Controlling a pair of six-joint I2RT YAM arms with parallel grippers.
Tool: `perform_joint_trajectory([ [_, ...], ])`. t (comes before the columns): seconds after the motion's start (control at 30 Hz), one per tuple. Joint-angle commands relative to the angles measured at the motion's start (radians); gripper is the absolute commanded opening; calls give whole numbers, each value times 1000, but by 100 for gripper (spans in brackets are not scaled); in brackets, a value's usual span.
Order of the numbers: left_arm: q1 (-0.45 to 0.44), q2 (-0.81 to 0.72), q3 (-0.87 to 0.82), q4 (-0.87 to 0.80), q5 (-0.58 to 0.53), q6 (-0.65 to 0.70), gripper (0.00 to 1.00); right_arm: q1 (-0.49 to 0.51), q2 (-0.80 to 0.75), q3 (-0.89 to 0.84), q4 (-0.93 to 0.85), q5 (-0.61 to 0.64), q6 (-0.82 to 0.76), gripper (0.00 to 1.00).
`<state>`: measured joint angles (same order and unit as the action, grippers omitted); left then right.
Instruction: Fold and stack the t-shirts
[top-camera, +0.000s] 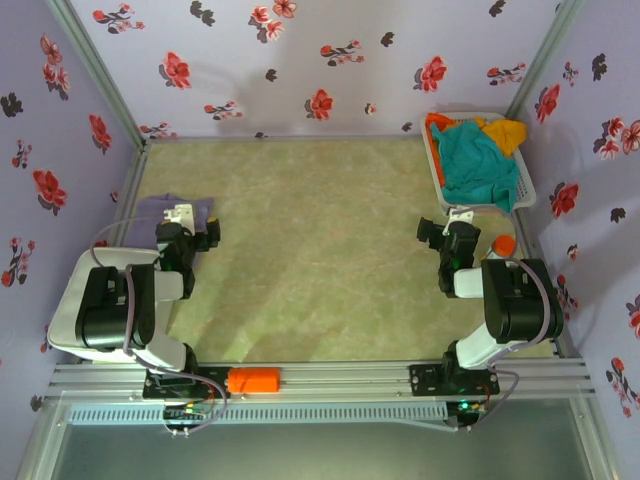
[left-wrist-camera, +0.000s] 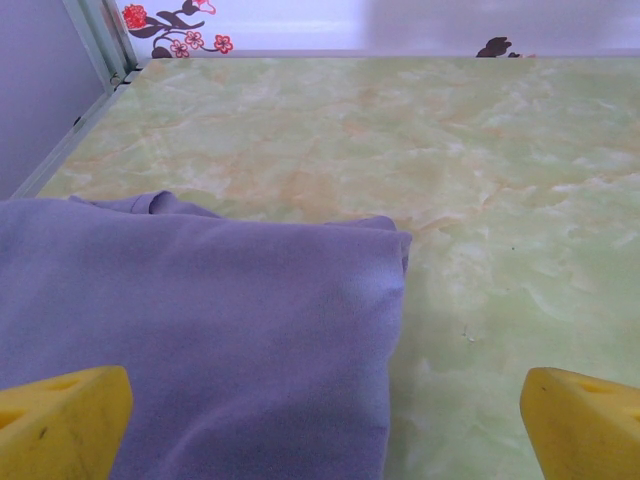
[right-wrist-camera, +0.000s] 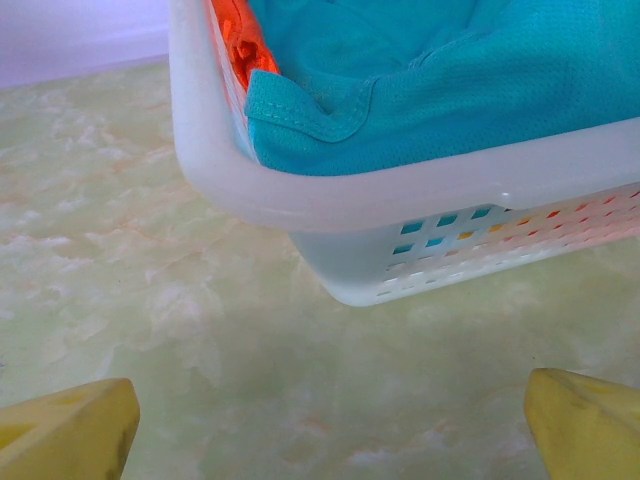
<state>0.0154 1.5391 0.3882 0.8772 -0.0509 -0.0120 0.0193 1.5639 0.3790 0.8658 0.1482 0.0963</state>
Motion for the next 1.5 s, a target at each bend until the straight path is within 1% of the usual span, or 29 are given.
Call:
perform_joint_trajectory([
  [0.0, -15, -4, 3, 3, 5, 22, 100, -7, -17, 17, 4, -21, -16, 99],
  [0.03, -25, -18, -1, -2, 2, 37, 100, -6, -37, 18, -16, -34, -27, 99],
  [0.13, -70, -85, -3, -50, -73, 65, 100, -5, -130, 32, -127, -36, -27, 99],
  [0.27, -125, -216, 67, -275, -144, 81, 100, -4, -268, 95, -345, -6, 13, 99],
  [0.33, -136, -266, 95, -356, -161, 34, 100, -4, -318, 140, -447, 17, 37, 99],
  [0.43, -153, -330, 140, -468, -161, -72, 98, -4, -364, 245, -635, 128, 122, 99],
  [0.5, -172, -367, 182, -571, -161, -108, 96, -4, -357, 358, -800, 178, 189, 99],
  [0.6, -187, -400, 237, -728, -153, -185, 95, -7, -310, 551, -1047, 180, 281, 99],
  [0.7, -194, -421, 280, -877, -97, -256, 95, -19, -209, 783, -1307, 173, 395, 99],
  [0.77, -203, -441, 307, -972, -64, -312, 94, -25, -131, 912, -1418, 144, 423, 99],
  [0.87, -233, -487, 319, -1057, -11, -364, 90, -31, -19, 1049, -1502, 99, 419, 99],
  [0.97, -258, -540, 325, -1138, 16, -396, 89, -45, 63, 1128, -1530, 67, 427, 99],
  [1.13, -277, -595, 338, -1270, 74, -433, 88, -100, 165, 1202, -1576, 59, 470, 99],
  [1.2, -288, -622, 330, -1299, 82, -443, 87, -128, 201, 1212, -1581, 46, 482, 98],
  [1.3, -296, -660, 304, -1317, 95, -454, 87, -148, 237, 1214, -1575, 59, 472, 97],
  [1.47, -298, -695, 281, -1343, 104, -467, 87, -163, 281, 1199, -1535, 65, 474, 83],
])
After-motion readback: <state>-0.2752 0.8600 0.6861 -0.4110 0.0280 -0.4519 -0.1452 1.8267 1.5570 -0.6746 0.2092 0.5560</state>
